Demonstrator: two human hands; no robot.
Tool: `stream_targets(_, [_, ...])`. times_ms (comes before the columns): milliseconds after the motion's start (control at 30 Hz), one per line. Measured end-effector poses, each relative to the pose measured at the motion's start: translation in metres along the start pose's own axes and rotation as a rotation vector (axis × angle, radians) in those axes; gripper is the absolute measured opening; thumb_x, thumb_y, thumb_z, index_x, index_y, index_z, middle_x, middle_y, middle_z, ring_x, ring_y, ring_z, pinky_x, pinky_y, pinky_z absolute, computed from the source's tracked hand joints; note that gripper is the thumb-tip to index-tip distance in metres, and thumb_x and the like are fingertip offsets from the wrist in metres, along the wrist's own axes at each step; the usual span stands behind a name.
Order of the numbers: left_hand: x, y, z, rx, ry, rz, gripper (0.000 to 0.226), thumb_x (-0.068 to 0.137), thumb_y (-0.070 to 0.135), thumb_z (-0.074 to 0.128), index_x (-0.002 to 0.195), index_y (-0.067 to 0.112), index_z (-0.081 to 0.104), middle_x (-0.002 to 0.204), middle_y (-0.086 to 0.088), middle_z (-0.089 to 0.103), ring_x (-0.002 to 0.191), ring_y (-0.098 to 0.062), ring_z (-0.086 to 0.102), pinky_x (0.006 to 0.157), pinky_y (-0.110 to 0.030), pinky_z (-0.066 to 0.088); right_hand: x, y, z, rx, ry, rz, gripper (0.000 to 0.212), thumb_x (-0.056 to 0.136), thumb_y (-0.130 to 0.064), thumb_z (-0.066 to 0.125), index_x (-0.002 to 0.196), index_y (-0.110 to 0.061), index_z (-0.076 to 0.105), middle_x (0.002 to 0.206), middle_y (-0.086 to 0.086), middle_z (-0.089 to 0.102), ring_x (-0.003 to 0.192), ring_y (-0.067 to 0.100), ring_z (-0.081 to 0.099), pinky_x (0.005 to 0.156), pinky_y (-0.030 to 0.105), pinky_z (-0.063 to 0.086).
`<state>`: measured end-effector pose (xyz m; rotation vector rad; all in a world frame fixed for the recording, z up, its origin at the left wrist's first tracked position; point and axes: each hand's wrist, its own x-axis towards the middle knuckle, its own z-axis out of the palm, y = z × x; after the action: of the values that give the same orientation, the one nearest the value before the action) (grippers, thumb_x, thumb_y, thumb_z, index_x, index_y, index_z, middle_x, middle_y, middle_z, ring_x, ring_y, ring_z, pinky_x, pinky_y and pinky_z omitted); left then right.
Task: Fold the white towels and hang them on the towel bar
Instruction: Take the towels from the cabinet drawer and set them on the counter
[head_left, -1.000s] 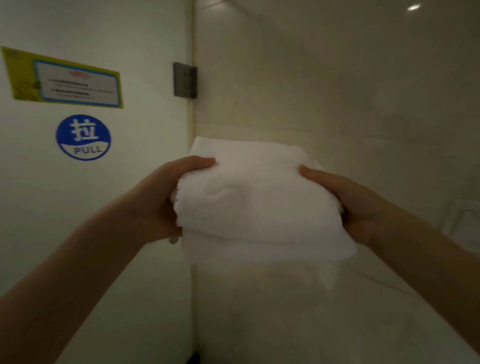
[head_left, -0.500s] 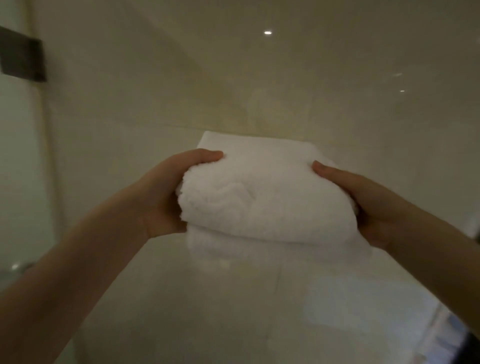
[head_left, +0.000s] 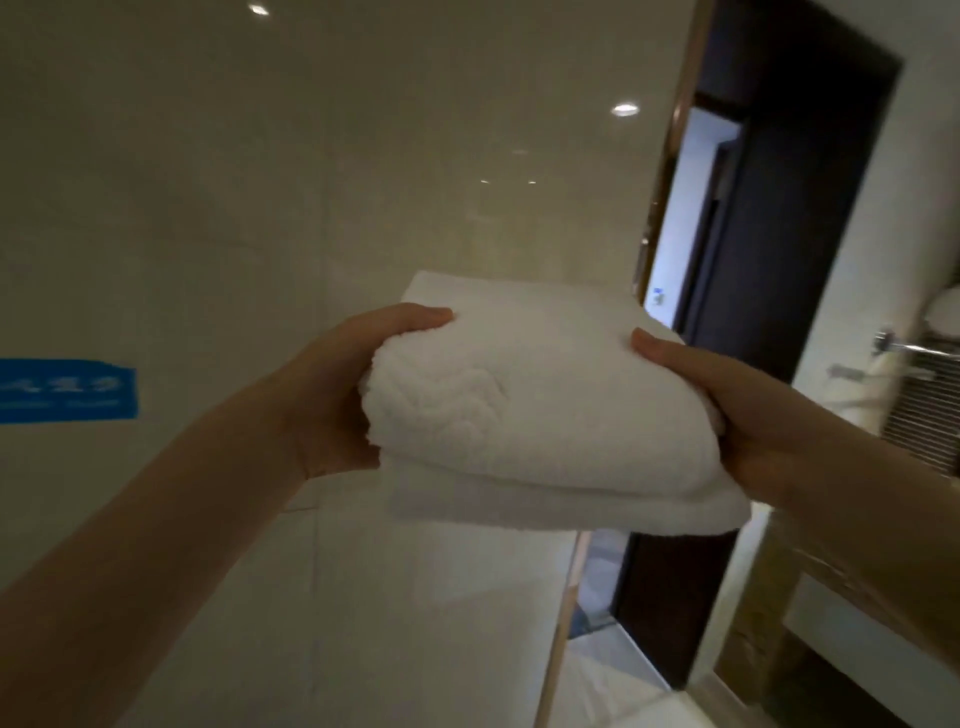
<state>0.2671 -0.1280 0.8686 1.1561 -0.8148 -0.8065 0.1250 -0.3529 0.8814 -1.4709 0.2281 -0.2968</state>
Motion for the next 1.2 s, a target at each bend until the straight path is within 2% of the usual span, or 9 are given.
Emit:
stream_targets(167, [0.048,0.001,0.026,0.014,-0.206,-0.051,0.025,0.067,0.039,0.059,0.066,0.019,0.074,0.070,0.000,0.070,0.062,-0.017,0.068,0.055,-0.025,0.054,-0.035,-0.005,-0.034,0.019,0.189,-0.019,0.043,0.052,-0.039,0.078,0.089,-0.017,0.079,0.087,0.009,0.075,0.070,0.021,0.073,0.054,0.033,0.057])
stream_targets(300, [0.080,-0.003,0.046,0.014,-0.324,-0.119,0.023,0.067,0.040,0.062,0.069,0.020,0.072,0.073,-0.002,0.069,0.065,-0.019,0.067,0.058,-0.027,0.054,-0.064,-0.003,-0.050,0.007,0.360,-0.023,0.064,0.049,-0.042,0.078,0.107,-0.018,0.066,0.090,0.011,0.075,0.072,0.024,0.073,0.054,0.034,0.057])
stream_targets(500, [0.111,-0.021,0.090,0.032,-0.439,-0.202,0.022,0.050,0.039,0.071,0.055,0.018,0.072,0.061,-0.002,0.067,0.054,-0.017,0.065,0.052,-0.026,0.054,-0.114,0.003,-0.073,0.066,0.589,-0.015,0.066,0.049,-0.040,0.079,0.109,-0.015,0.063,0.085,0.013,0.075,0.070,0.028,0.073,0.053,0.039,0.057])
stream_targets(600, [0.121,-0.032,0.117,0.009,-0.496,-0.227,0.022,0.054,0.038,0.070,0.060,0.017,0.075,0.065,-0.005,0.066,0.056,-0.019,0.065,0.057,-0.028,0.055,-0.139,0.004,-0.084,0.043,0.703,-0.011,0.079,0.045,-0.041,0.081,0.117,-0.016,0.057,0.083,0.013,0.075,0.068,0.028,0.073,0.052,0.039,0.056])
stream_targets(733, [0.128,-0.044,0.152,0.004,-0.564,-0.229,0.022,0.052,0.038,0.070,0.057,0.017,0.076,0.062,-0.005,0.069,0.054,-0.018,0.067,0.049,-0.031,0.054,-0.174,0.003,-0.099,0.053,0.791,-0.018,0.081,0.046,-0.040,0.082,0.118,-0.017,0.055,0.084,0.013,0.074,0.069,0.028,0.072,0.054,0.040,0.056])
stream_targets(900, [0.136,-0.064,0.188,-0.039,-0.645,-0.237,0.020,0.053,0.038,0.070,0.054,0.019,0.075,0.060,-0.004,0.070,0.053,-0.019,0.068,0.048,-0.032,0.054,-0.206,0.006,-0.114,0.033,0.851,-0.027,0.080,0.046,-0.040,0.081,0.118,-0.016,0.055,0.081,0.013,0.074,0.067,0.027,0.072,0.053,0.039,0.056])
stream_targets(1000, [0.143,-0.074,0.204,-0.044,-0.646,-0.273,0.030,0.050,0.036,0.073,0.070,0.015,0.074,0.059,-0.007,0.070,0.051,-0.022,0.068,0.045,-0.036,0.053,-0.217,0.008,-0.118,0.042,0.908,-0.008,0.076,0.045,-0.041,0.080,0.113,-0.016,0.056,0.081,0.013,0.074,0.068,0.027,0.072,0.053,0.039,0.057])
stream_targets(1100, [0.152,-0.079,0.213,-0.056,-0.656,-0.308,0.031,0.049,0.035,0.074,0.071,0.014,0.071,0.057,-0.008,0.069,0.048,-0.023,0.067,0.042,-0.038,0.052,-0.220,0.010,-0.120,0.043,0.959,-0.011,0.074,0.046,-0.040,0.079,0.112,-0.016,0.055,0.078,0.012,0.074,0.066,0.025,0.072,0.053,0.038,0.056])
stream_targets(1200, [0.166,-0.079,0.216,-0.067,-0.702,-0.294,0.040,0.049,0.035,0.073,0.083,0.016,0.063,0.056,-0.006,0.069,0.049,-0.022,0.067,0.043,-0.037,0.053,-0.216,0.013,-0.119,0.082,1.022,-0.029,0.075,0.049,-0.040,0.081,0.116,-0.017,0.054,0.083,0.012,0.074,0.071,0.027,0.072,0.057,0.041,0.057])
